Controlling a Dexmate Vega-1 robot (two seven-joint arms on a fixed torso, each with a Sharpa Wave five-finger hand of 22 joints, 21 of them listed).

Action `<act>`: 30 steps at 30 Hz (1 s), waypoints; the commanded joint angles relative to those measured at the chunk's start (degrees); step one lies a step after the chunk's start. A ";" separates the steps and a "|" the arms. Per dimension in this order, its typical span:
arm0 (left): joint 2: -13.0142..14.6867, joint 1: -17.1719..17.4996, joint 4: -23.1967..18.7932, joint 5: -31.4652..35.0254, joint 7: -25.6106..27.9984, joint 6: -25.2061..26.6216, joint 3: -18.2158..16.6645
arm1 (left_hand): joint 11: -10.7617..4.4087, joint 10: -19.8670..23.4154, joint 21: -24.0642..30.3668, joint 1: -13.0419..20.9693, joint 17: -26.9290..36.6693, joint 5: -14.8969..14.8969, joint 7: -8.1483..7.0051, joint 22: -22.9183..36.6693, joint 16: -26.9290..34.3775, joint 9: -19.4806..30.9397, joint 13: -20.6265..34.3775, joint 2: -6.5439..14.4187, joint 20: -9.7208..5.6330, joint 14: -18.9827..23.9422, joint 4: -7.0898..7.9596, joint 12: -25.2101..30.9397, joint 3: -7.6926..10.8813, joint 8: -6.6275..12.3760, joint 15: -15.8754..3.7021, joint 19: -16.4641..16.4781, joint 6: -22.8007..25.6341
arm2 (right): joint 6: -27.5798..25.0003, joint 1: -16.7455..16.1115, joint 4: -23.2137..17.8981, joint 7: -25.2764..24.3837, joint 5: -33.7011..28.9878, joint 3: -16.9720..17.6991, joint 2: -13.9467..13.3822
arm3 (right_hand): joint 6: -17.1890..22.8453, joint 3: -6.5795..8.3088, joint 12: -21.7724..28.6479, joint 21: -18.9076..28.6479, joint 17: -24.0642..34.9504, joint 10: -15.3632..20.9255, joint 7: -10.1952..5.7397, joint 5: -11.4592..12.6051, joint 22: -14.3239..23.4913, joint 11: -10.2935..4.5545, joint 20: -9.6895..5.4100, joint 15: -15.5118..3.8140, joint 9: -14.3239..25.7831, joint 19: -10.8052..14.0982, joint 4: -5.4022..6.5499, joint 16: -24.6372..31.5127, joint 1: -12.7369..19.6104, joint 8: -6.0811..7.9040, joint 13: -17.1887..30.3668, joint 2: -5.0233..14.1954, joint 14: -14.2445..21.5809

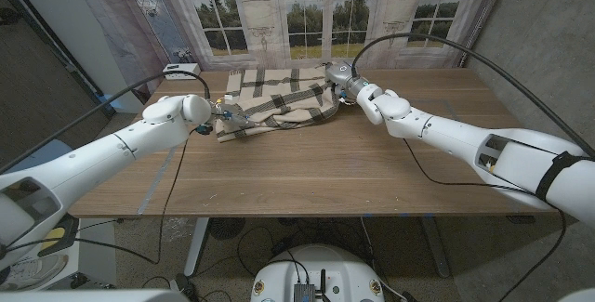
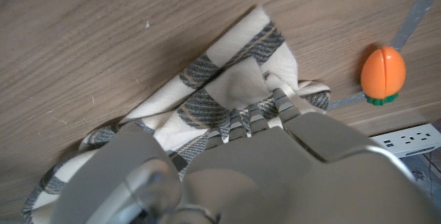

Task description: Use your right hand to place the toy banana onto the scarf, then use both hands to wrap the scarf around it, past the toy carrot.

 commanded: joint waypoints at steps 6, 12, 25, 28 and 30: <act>1.83 2.55 -1.98 -0.48 0.31 0.56 -1.53 | -0.04 -0.31 -0.02 -0.44 0.10 0.33 -0.23 0.05 0.46 0.08 -0.05 -0.13 0.33 -0.07 -0.10 0.26 -0.50 0.29 0.11 -0.39 -0.56 | 19.40 13.43 19.12 -3.20 -11.87 -8.33 11.05 | 0.60 -0.28 0.67 0.79 0.50 0.44 -0.09 0.40 0.03 0.37 -3.87 -6.06 0.22 -0.02 0.05 -0.75 0.76 -0.55 0.66 0.06 0.70; 2.27 3.46 -2.67 -0.77 0.82 1.20 -2.10 | 0.14 -0.37 -0.01 -0.49 0.10 0.40 -0.21 0.05 0.49 0.08 -0.06 -0.17 0.33 -0.09 -0.15 0.28 -0.59 0.33 0.06 -0.38 -0.55 | 22.99 18.50 37.84 -9.49 -11.83 -13.75 22.20 | 0.75 -0.35 0.70 1.11 0.65 0.44 -0.15 0.47 -0.02 0.39 -3.91 -6.05 0.24 -0.17 0.09 -1.11 0.83 -0.71 0.78 0.01 0.80; 2.27 4.29 -2.24 -1.66 1.82 1.25 -2.46 | -0.01 -0.40 -0.02 -0.56 0.09 0.57 -0.22 0.06 0.53 0.07 -0.06 -0.25 0.33 -0.12 -0.26 0.37 -0.79 0.34 0.07 -0.43 -0.67 | 13.82 22.54 36.91 2.60 -7.65 -24.09 27.18 | 0.78 -0.46 0.60 1.72 0.96 0.43 -0.18 0.60 -0.12 0.32 -3.97 -6.06 0.29 -0.41 0.16 -1.73 0.95 -1.08 0.78 -0.03 1.08; 2.17 4.29 -1.93 -1.86 2.00 1.10 -2.47 | 0.04 -0.44 -0.02 -0.57 0.09 0.60 -0.25 0.06 0.53 0.07 -0.07 -0.26 0.33 -0.14 -0.28 0.37 -0.83 0.35 0.08 -0.43 -0.68 | 12.30 23.05 36.91 5.11 -7.75 -25.21 28.44 | 0.95 -0.49 0.60 1.86 1.04 0.37 -0.17 0.62 -0.15 0.39 -3.96 -6.06 0.31 -0.53 0.18 -1.91 0.96 -1.11 0.87 -0.05 1.12; 2.07 4.33 -1.69 -1.97 2.26 1.02 -2.48 | 0.03 -0.51 -0.02 -0.58 0.09 0.62 -0.24 0.07 0.54 0.07 -0.07 -0.27 0.33 -0.13 -0.30 0.36 -0.86 0.34 0.07 -0.45 -0.71 | 11.43 23.30 36.91 6.60 -8.22 -25.80 29.26 | 0.96 -0.50 0.58 1.93 1.08 0.35 -0.22 0.64 -0.16 0.28 -4.02 -6.06 0.31 -0.58 0.19 -2.00 0.97 -1.16 0.88 -0.04 1.14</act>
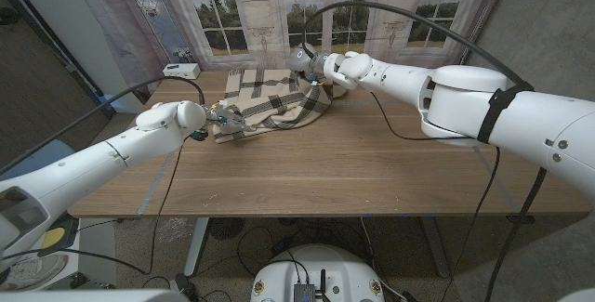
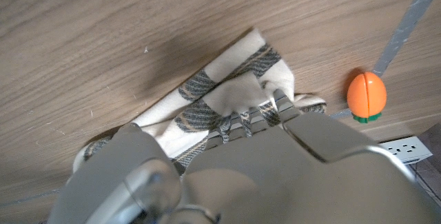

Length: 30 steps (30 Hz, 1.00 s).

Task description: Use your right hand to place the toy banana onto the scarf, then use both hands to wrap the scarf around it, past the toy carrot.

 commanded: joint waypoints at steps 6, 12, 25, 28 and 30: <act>-0.45 0.50 1.74 -1.22 1.37 -0.38 -0.23 | -0.04 -0.45 -0.02 -0.38 0.09 0.31 0.03 0.08 0.26 0.08 0.27 -0.07 0.33 -0.16 -0.02 0.49 -0.30 0.37 0.10 -0.46 -0.50 | -7.62 3.64 2.68 13.12 -2.46 -6.80 8.65 | 0.72 -0.18 0.12 0.81 0.30 0.41 0.07 0.24 -0.10 0.12 -4.36 -5.84 0.18 -0.47 0.13 -0.50 0.70 -0.42 0.26 0.32 0.84; -0.61 0.47 2.41 -1.67 1.69 -0.64 -0.13 | 0.19 -0.54 -0.02 -0.40 0.09 0.39 0.00 0.09 0.27 0.08 0.27 -0.08 0.33 -0.21 -0.08 0.50 -0.39 0.40 0.06 -0.47 -0.49 | -10.71 3.39 2.68 15.33 -5.43 -5.83 11.38 | 0.83 -0.24 0.06 1.07 0.43 0.45 -0.04 0.26 -0.14 0.26 -4.37 -5.85 0.20 -0.63 0.16 -0.78 0.69 -0.53 0.24 0.29 0.95; -0.65 -0.58 2.90 -1.57 0.99 -0.37 0.46 | 0.14 -0.56 -0.01 -0.43 0.09 0.53 0.01 0.10 0.31 0.08 0.27 -0.09 0.33 -0.21 -0.16 0.56 -0.53 0.41 0.06 -0.46 -0.57 | -11.76 -0.85 2.68 16.02 -35.71 14.14 15.50 | 1.23 -0.34 -0.16 1.64 0.60 0.46 -0.02 0.36 -0.24 0.43 -4.45 -5.85 0.23 -1.03 0.19 -1.70 0.64 -0.73 0.14 0.11 0.87; -0.73 -1.05 3.04 -1.30 0.69 -0.40 0.66 | 0.19 -0.60 -0.01 -0.44 0.09 0.55 0.00 0.10 0.31 0.08 0.26 -0.09 0.33 -0.22 -0.18 0.56 -0.56 0.41 0.01 -0.46 -0.58 | -11.76 -0.78 2.68 14.56 -35.71 13.08 16.09 | 1.27 -0.36 -0.19 1.74 0.64 0.41 -0.03 0.38 -0.26 0.53 -4.50 -5.86 0.24 -1.10 0.20 -1.83 0.65 -0.78 0.17 0.10 0.88; -0.77 -1.25 3.13 -1.19 0.53 -0.43 0.76 | 0.21 -0.61 0.00 -0.44 0.09 0.57 0.05 0.10 0.31 0.08 0.26 -0.09 0.32 -0.23 -0.19 0.57 -0.58 0.45 0.04 -0.45 -0.49 | -11.76 -0.83 2.68 13.53 -35.71 12.71 16.45 | 1.32 -0.37 -0.17 1.84 0.67 0.50 -0.06 0.39 -0.27 0.53 -4.51 -5.87 0.25 -1.15 0.20 -1.96 0.65 -0.82 0.19 0.09 0.89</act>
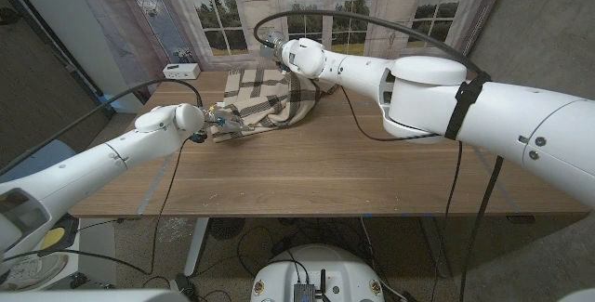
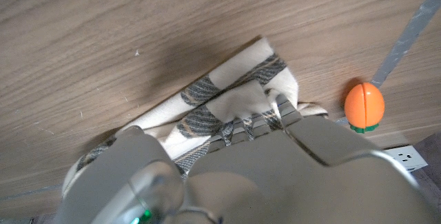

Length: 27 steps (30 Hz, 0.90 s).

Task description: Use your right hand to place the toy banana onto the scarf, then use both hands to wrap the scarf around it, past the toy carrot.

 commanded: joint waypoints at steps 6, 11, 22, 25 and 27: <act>-0.36 -1.63 1.04 0.55 -1.35 -0.07 0.88 | 0.21 -0.27 0.00 -0.47 0.17 0.64 -0.27 0.13 0.33 0.08 0.33 -0.09 0.32 -0.24 0.00 0.38 -0.43 0.45 -0.01 -0.46 -0.24 | -1.18 -1.53 0.06 -3.33 -19.00 6.32 4.30 | 0.70 -0.11 -0.07 0.81 0.30 0.47 -0.30 0.47 -0.04 0.17 -4.67 -5.88 0.27 -0.45 0.04 -0.55 0.42 -0.28 0.10 -0.20 0.40; -0.46 -1.82 1.39 0.60 -1.31 -0.50 0.95 | 0.23 -0.31 -0.01 -0.49 0.17 0.69 -0.27 0.14 0.33 0.08 0.32 -0.09 0.33 -0.26 -0.03 0.39 -0.49 0.46 0.01 -0.50 -0.23 | -1.18 -0.97 0.06 -2.80 -19.00 4.93 5.27 | 0.78 -0.15 -0.11 1.01 0.39 0.38 -0.28 0.49 -0.07 0.40 -4.69 -5.89 0.28 -0.52 0.04 -0.78 0.42 -0.35 0.20 -0.25 0.44; -0.70 -2.10 1.82 0.75 -1.36 -1.16 1.08 | 0.33 -0.40 -0.02 -0.51 0.17 0.81 -0.27 0.14 0.31 0.08 0.32 -0.08 0.32 -0.37 -0.09 0.41 -0.62 0.47 0.00 -0.54 -0.26 | -1.18 -0.32 0.06 0.74 -16.89 4.44 8.47 | 0.79 -0.24 -0.14 1.46 0.61 0.57 -0.56 0.56 -0.13 0.22 -4.84 -5.90 0.30 -0.73 0.10 -1.25 0.37 -0.60 0.29 -0.29 0.64; -0.43 -1.76 1.34 0.74 -1.23 -0.85 0.87 | 0.26 -0.38 -0.02 -0.51 0.17 0.83 -0.31 0.14 0.32 0.08 0.32 -0.08 0.32 -0.35 -0.11 0.43 -0.65 0.47 0.07 -0.54 -0.28 | -1.30 1.39 -0.63 -0.69 -10.39 -0.87 8.31 | 0.81 -0.28 -0.18 1.59 0.68 0.62 -0.61 0.58 -0.15 0.17 -4.87 -5.91 0.31 -0.79 0.10 -1.40 0.36 -0.66 0.26 -0.33 0.69; -0.23 -1.55 1.05 0.70 -1.21 -0.72 0.77 | 0.22 -0.39 -0.01 -0.52 0.17 0.86 -0.23 0.14 0.33 0.08 0.32 -0.07 0.32 -0.36 -0.12 0.43 -0.67 0.48 0.11 -0.53 -0.26 | -1.81 1.96 -1.10 -0.72 -2.30 -5.46 8.71 | 0.83 -0.30 -0.25 1.69 0.73 0.51 -0.65 0.59 -0.16 0.01 -4.89 -5.91 0.31 -0.82 0.10 -1.50 0.35 -0.70 0.28 -0.35 0.72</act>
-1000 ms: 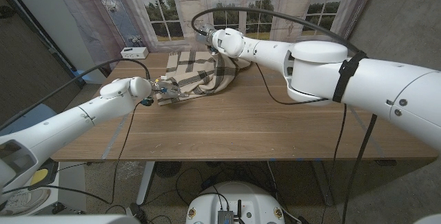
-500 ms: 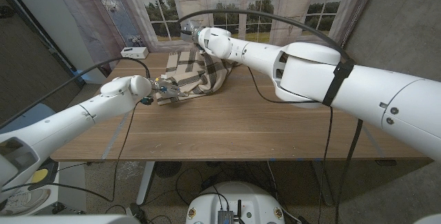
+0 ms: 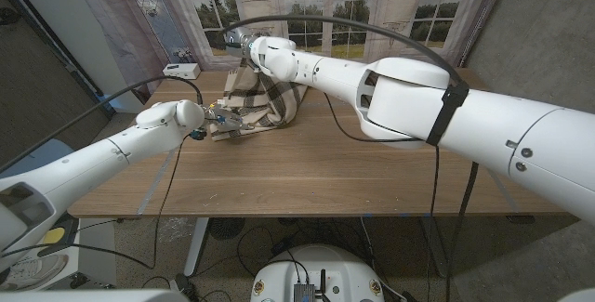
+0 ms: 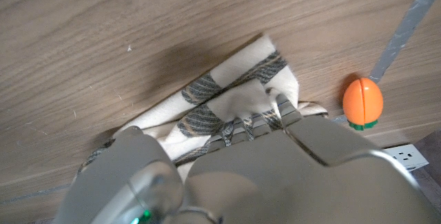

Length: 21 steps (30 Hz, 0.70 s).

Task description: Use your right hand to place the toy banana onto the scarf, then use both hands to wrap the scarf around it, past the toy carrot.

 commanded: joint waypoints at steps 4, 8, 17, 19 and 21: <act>0.63 0.78 -1.02 -0.10 0.33 0.13 -0.49 | 0.17 -0.21 -0.04 -0.29 0.17 0.39 -0.26 0.14 0.30 0.08 0.32 0.18 0.11 -0.45 0.11 0.41 -0.47 0.24 0.06 -0.39 -0.32 | -0.15 3.58 -1.78 -0.25 28.74 -17.02 2.47 | 0.32 -0.32 0.16 0.82 0.40 0.49 -0.32 0.40 0.08 -0.27 -4.94 -5.90 0.34 -0.15 0.15 -0.43 0.32 -0.14 0.37 -0.33 0.82; 0.80 1.13 -1.37 -0.20 0.61 0.08 -0.68 | 0.14 -0.30 -0.05 -0.30 0.17 0.42 -0.29 0.14 0.30 0.07 0.32 0.20 0.11 -0.47 0.09 0.39 -0.50 0.23 0.06 -0.42 -0.36 | 1.22 2.26 -2.06 -0.48 23.05 -13.08 2.69 | 0.38 -0.37 0.02 1.02 0.50 0.67 -0.46 0.44 0.05 -0.16 -5.06 -5.90 0.34 -0.16 0.17 -0.62 0.27 -0.21 0.14 -0.37 0.92; 1.51 2.28 -2.30 -0.69 1.20 0.35 -1.30 | 0.04 -0.36 -0.06 -0.31 0.17 0.50 -0.21 0.15 0.32 0.07 0.32 0.23 0.11 -0.49 0.05 0.41 -0.58 0.22 0.07 -0.46 -0.41 | 8.17 2.01 4.46 -7.32 22.35 -12.12 5.72 | -1.15 -0.52 -1.39 1.90 0.63 -0.67 -1.14 0.51 -0.05 -0.83 -5.06 -5.96 0.32 -0.26 -0.03 -2.01 0.29 -1.30 -0.76 -0.95 0.32; 1.62 2.48 -2.41 -0.90 1.33 0.34 -1.48 | 0.08 -0.37 -0.06 -0.31 0.17 0.52 -0.30 0.15 0.31 0.07 0.32 0.24 0.11 -0.51 0.04 0.41 -0.61 0.23 0.05 -0.47 -0.42 | 6.28 1.53 5.93 -6.43 22.52 -12.39 7.04 | -3.01 -0.45 -2.73 2.49 0.58 -2.24 -1.77 0.50 -0.05 -1.40 -5.32 -6.03 0.26 -0.66 -0.32 -3.24 0.87 -2.48 -1.48 -1.28 -0.53; 1.72 2.55 -2.57 -0.78 1.38 0.40 -1.47 | 0.17 -0.38 -0.06 -0.31 0.17 0.54 -0.28 0.15 0.31 0.07 0.31 0.25 0.11 -0.53 0.02 0.42 -0.63 0.22 0.01 -0.48 -0.46 | 5.40 1.56 -1.80 -2.50 23.17 -12.38 3.05 | -4.97 -0.92 -5.32 3.46 -0.08 -6.11 -2.30 0.34 -0.02 -1.70 -5.34 -6.12 0.20 -1.10 -0.28 -4.89 1.58 -3.75 -2.45 -1.53 -1.45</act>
